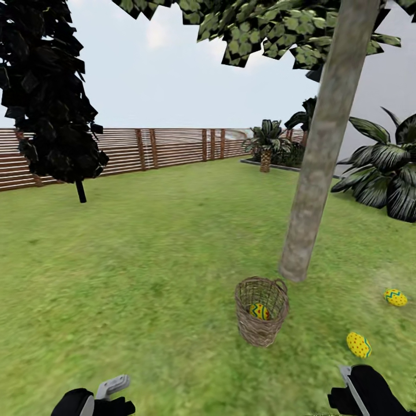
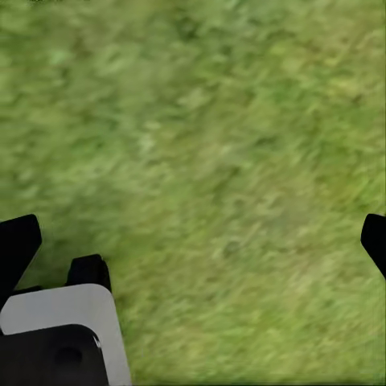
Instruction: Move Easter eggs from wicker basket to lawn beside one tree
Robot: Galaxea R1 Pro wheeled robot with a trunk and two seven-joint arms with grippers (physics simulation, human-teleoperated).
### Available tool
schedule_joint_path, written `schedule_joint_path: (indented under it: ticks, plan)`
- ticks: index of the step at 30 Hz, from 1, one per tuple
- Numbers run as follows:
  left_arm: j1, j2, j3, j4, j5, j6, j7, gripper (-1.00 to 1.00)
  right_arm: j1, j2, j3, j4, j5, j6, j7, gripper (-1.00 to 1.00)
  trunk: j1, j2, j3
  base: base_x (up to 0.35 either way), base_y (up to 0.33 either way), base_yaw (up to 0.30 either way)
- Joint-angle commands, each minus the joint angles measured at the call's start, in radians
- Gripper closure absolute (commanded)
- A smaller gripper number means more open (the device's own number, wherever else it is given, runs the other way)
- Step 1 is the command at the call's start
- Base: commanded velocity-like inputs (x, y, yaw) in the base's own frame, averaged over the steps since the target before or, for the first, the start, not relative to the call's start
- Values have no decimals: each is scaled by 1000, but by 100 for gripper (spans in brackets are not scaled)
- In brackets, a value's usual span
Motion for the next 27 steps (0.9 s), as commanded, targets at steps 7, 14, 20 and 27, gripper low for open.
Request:
schedule_joint_path:
  ticks: [7, 14, 20, 27]
  plan:
    - [0, 0, 2, -1, -1, 4, -5, -100, -1, 0, -1, -1, 9, 5, 7, -100, 0, -1, 6, 88, 326, -249]
    - [0, 0, 2, -1, -1, 4, -5, -100, -1, 0, -1, -1, 8, 5, 6, -100, 0, -1, 14, 89, 325, -249]
    - [0, 0, 2, -1, -1, 4, -5, -100, -1, 0, -1, -1, 9, 5, 7, -100, 0, -1, 20, 89, 325, -214]
    - [0, 0, 2, 0, -1, 6, -5, -100, -1, 2, -1, -1, 8, 5, 6, -100, 0, -1, 20, 172, 283, -22]
